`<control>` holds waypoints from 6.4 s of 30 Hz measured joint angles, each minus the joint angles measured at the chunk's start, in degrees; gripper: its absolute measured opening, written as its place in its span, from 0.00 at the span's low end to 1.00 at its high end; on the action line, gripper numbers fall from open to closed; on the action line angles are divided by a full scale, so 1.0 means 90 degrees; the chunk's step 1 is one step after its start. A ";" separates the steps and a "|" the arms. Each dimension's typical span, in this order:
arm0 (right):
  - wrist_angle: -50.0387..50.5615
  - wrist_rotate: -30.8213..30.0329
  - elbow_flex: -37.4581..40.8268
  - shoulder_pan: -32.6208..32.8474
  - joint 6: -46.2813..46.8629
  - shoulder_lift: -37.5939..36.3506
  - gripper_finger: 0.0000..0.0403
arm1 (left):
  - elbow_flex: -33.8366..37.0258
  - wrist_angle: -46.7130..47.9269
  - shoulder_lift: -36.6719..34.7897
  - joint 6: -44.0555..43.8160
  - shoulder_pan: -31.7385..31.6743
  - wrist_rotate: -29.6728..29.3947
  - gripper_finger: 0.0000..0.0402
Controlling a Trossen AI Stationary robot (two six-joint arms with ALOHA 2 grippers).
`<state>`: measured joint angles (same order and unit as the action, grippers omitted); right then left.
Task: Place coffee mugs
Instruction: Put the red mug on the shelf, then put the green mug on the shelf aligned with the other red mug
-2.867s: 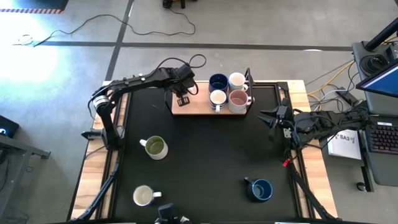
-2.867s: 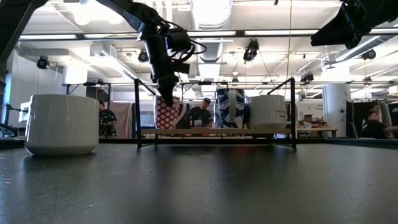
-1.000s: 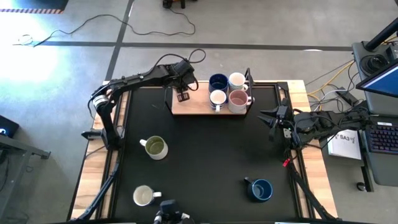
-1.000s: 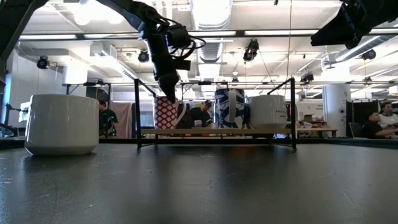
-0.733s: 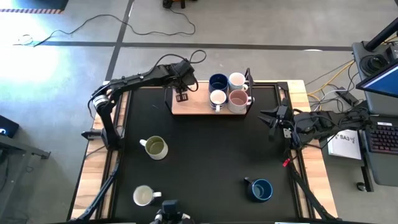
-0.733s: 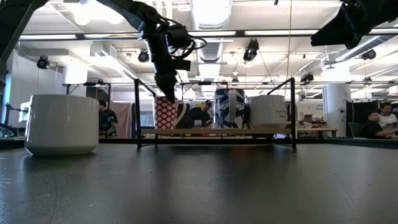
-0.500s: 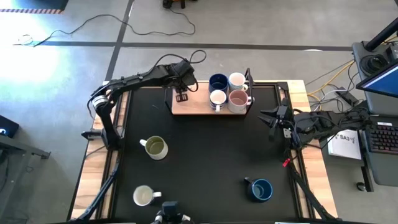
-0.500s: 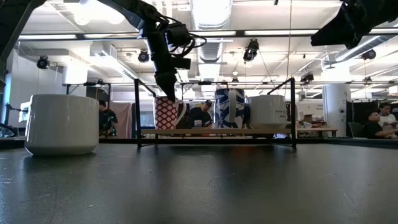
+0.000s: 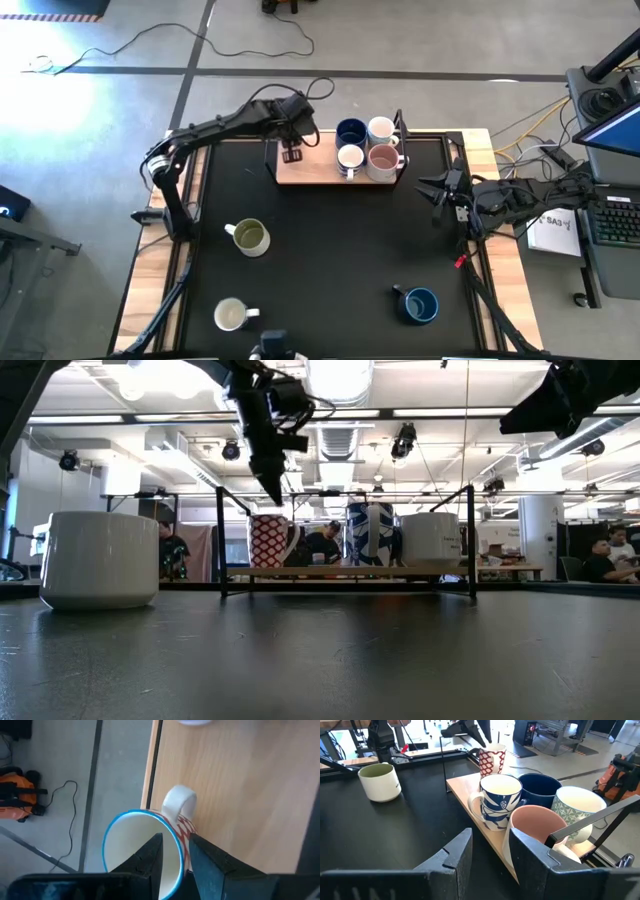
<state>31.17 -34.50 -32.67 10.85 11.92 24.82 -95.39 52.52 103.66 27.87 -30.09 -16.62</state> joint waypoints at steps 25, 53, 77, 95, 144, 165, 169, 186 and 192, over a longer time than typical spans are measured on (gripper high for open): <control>-0.0002 0.0000 0.0000 0.0001 0.0000 0.0001 0.30 | -0.0564 0.0103 0.0501 0.1320 0.0192 0.0704 0.30; -0.0001 0.0000 0.0000 0.0000 0.0000 0.0001 0.30 | -0.3579 0.2513 0.2645 0.1772 -0.0014 0.0124 0.29; -0.0001 0.0000 0.0000 0.0000 0.0000 0.0002 0.30 | -0.3855 0.3033 0.2960 0.1881 -0.0065 0.0097 0.18; -0.0001 0.0000 0.0000 0.0000 0.0000 0.0002 0.30 | -0.3852 0.2947 0.2956 0.2941 -0.0056 -0.0049 0.16; -0.0001 0.0000 0.0000 0.0002 0.0000 0.0002 0.30 | -0.4354 0.3514 0.2943 0.1369 0.0209 0.0377 0.31; -0.0001 0.0000 0.0000 0.0000 0.0000 0.0002 0.30 | -0.4333 0.4169 0.2781 -0.0920 0.2259 0.0719 0.31; -0.0001 0.0000 -0.0001 0.0001 0.0000 0.0001 0.30 | -0.4331 0.4169 0.2629 -0.2297 0.2835 0.0683 0.31; -0.0001 0.0000 -0.0001 0.0001 0.0000 0.0000 0.30 | -0.1815 0.4173 0.0838 -0.7400 0.5264 0.0245 0.31; 0.0001 0.0002 0.0000 0.0002 0.0000 0.0000 0.30 | -0.0245 0.4171 0.0068 -0.8428 0.5742 0.0445 0.31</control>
<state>31.17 -34.49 -32.67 10.87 11.92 24.82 -97.59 90.06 104.27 -47.98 21.59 -12.62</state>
